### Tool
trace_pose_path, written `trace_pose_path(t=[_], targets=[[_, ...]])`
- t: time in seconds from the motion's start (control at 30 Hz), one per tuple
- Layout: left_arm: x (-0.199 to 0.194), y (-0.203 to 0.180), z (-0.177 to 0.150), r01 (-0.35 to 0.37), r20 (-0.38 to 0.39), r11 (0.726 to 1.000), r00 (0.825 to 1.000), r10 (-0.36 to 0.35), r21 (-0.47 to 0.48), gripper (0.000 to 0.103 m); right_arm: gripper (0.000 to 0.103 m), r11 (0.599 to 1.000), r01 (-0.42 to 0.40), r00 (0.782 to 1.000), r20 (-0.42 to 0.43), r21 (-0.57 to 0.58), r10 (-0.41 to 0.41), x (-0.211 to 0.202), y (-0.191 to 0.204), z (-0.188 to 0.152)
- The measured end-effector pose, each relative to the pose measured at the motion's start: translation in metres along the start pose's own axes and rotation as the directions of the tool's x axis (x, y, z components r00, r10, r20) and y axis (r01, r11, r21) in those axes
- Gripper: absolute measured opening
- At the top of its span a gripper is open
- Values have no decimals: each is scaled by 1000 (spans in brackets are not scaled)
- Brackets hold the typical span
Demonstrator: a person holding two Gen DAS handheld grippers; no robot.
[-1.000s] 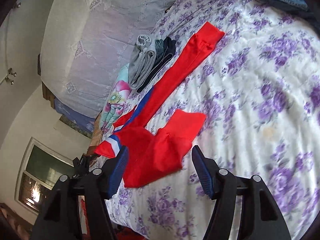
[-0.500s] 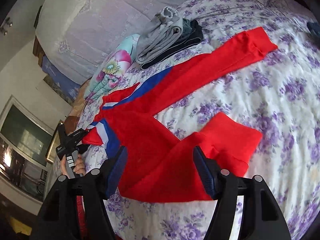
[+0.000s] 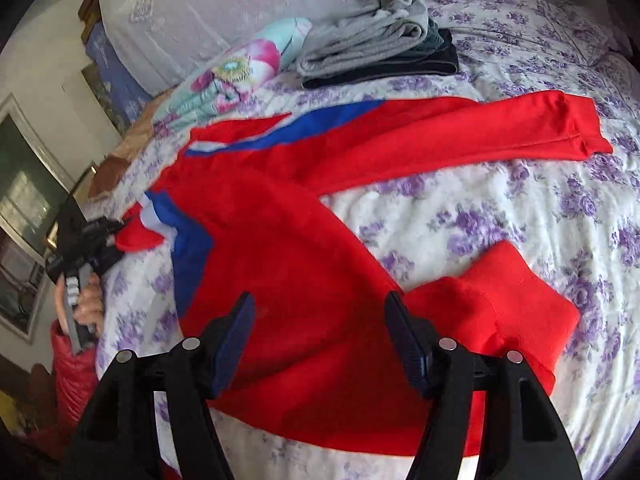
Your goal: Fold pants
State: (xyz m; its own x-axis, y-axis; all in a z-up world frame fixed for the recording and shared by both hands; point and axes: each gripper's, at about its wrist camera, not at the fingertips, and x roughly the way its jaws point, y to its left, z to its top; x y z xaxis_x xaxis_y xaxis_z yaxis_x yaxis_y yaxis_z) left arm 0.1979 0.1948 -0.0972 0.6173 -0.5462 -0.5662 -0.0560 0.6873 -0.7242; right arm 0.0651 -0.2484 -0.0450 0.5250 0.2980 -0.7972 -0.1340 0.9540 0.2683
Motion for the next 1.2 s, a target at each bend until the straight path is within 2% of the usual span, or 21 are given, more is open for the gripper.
trace_pose_path(t=[0.03, 0.13, 0.3, 0.37, 0.47, 0.5, 0.6, 0.67, 0.7, 0.8, 0.87, 0.9, 0.93, 1.07, 1.17, 1.2], targets=[[0, 0, 0, 0, -1, 1000, 1000, 0, -1, 20, 53, 999, 40, 999, -26, -24, -41, -2, -3, -9], [-1, 0, 0, 6, -2, 1000, 1000, -6, -7, 20, 49, 997, 68, 997, -45, -29, -70, -26, -16, -36], [-2, 0, 0, 7, -2, 1000, 1000, -7, -9, 20, 55, 995, 14, 999, 37, 95, -18, -63, -22, -57], [-2, 0, 0, 10, -3, 1000, 1000, -10, -11, 20, 61, 989, -9, 996, 88, 147, -4, -68, -25, -52], [-1, 1, 0, 15, -6, 1000, 1000, -16, -18, 20, 65, 968, -23, 993, 115, 252, -6, -62, -40, -30], [-1, 1, 0, 16, -6, 1000, 1000, -16, -18, 20, 65, 963, -40, 994, 109, 267, 11, -58, -42, -21], [-1, 1, 0, 18, -6, 1000, 1000, -18, -20, 20, 65, 975, -53, 997, 72, 218, 38, -44, -31, 0], [-1, 2, 0, 28, -4, 999, 1000, -28, -25, 20, 65, 970, -89, 996, 9, 227, 89, -30, -25, 4], [-1, 3, 0, 33, -5, 999, 999, -33, -28, 20, 64, 969, -81, 996, -27, 234, 89, -23, -23, 4], [-1, 4, 1, 46, -9, 998, 999, -46, -36, 20, 56, 980, 18, 995, -100, 199, 2, -8, -11, 3], [0, 5, 1, 54, -13, 998, 998, -55, -39, 20, 39, 984, 82, 990, -129, 159, -62, -3, -6, 3], [0, 6, 2, 60, -14, 997, 998, -60, -43, 21, 17, 984, 103, 988, -129, 143, -85, -3, -5, 3], [0, 7, 2, 65, -15, 997, 998, -66, -46, 21, 0, 985, 102, 988, -131, 139, -84, -3, -7, 3], [0, 10, 3, 89, -21, 994, 996, -90, -60, 21, 0, 983, 40, 997, -68, 180, -28, -21, -20, -12], [-1, 6, 1, 81, -22, 996, 996, -81, -40, 21, 1, 967, -29, 999, 24, 252, 24, -49, -36, -33], [-1, 5, 0, 72, -21, 997, 997, -73, -30, 21, 5, 953, -46, 998, 50, 298, 33, -58, -46, -40]])
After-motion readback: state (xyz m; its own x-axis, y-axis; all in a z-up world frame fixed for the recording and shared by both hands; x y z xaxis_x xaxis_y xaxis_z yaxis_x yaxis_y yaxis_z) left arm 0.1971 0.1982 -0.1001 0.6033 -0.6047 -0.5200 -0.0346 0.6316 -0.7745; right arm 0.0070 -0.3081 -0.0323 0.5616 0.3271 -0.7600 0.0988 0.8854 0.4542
